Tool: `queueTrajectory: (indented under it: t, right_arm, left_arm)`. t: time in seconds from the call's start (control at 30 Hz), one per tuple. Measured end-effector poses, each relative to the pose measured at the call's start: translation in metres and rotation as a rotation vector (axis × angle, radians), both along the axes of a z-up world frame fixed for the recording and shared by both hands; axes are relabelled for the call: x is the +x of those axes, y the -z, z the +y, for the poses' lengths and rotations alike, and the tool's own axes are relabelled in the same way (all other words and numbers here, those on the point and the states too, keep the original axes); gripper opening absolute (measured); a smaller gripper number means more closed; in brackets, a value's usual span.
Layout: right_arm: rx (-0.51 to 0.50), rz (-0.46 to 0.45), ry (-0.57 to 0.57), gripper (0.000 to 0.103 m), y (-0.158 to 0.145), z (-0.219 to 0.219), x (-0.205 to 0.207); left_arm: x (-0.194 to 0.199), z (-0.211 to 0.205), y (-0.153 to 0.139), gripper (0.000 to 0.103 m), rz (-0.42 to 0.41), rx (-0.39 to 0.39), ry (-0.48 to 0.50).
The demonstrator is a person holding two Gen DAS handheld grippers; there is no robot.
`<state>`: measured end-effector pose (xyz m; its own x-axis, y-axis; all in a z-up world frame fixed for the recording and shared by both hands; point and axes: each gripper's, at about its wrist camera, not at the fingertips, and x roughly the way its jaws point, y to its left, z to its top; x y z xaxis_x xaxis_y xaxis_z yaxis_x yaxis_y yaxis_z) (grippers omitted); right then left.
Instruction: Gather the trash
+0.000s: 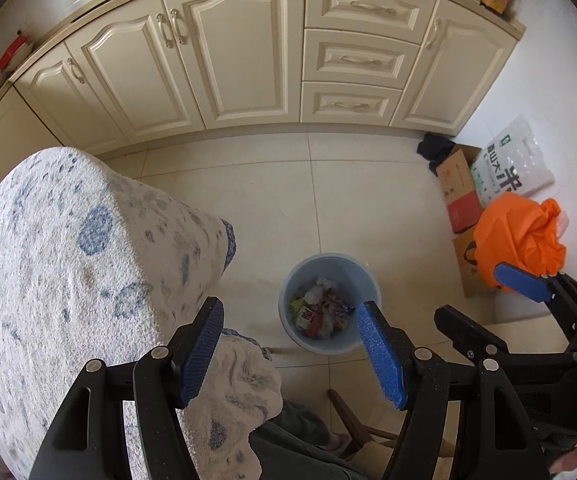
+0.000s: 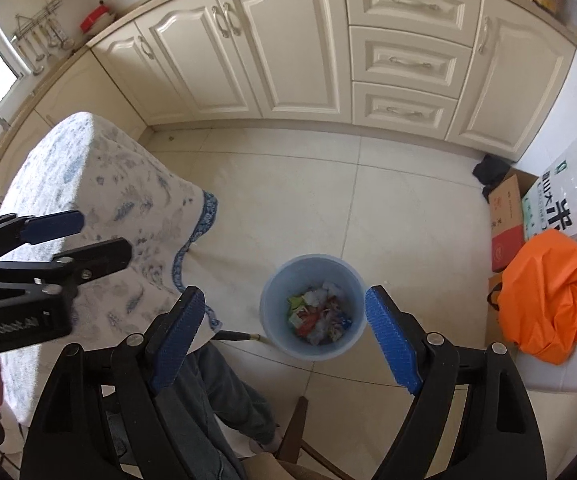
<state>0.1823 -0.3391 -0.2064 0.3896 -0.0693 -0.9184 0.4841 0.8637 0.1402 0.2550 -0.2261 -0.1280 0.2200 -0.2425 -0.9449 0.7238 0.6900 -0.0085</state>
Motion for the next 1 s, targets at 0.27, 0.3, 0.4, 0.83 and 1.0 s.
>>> queueTrajectory:
  t: [0.27, 0.3, 0.4, 0.83, 1.0]
  right_arm:
    - [-0.037, -0.010, 0.029, 0.085, 0.001, 0.006, -0.008]
    - [-0.050, -0.011, 0.031, 0.087, 0.000, 0.008, -0.009]
    - [-0.068, -0.039, 0.029, 0.088, -0.005, 0.012, -0.013]
    - [-0.302, -0.364, -0.087, 0.101, -0.064, 0.070, -0.051]
    - [-0.349, -0.491, -0.194, 0.103, -0.085, 0.097, -0.061]
  left_arm:
    - [-0.016, 0.031, -0.005, 0.065, -0.056, -0.023, -0.055]
    - [-0.020, 0.037, -0.006, 0.065, -0.066, -0.031, -0.067]
    - [-0.034, 0.052, -0.010, 0.065, -0.096, -0.051, -0.109]
    - [-0.125, 0.147, -0.053, 0.066, -0.312, -0.172, -0.413]
    - [-0.173, 0.185, -0.067, 0.075, -0.458, -0.202, -0.605]
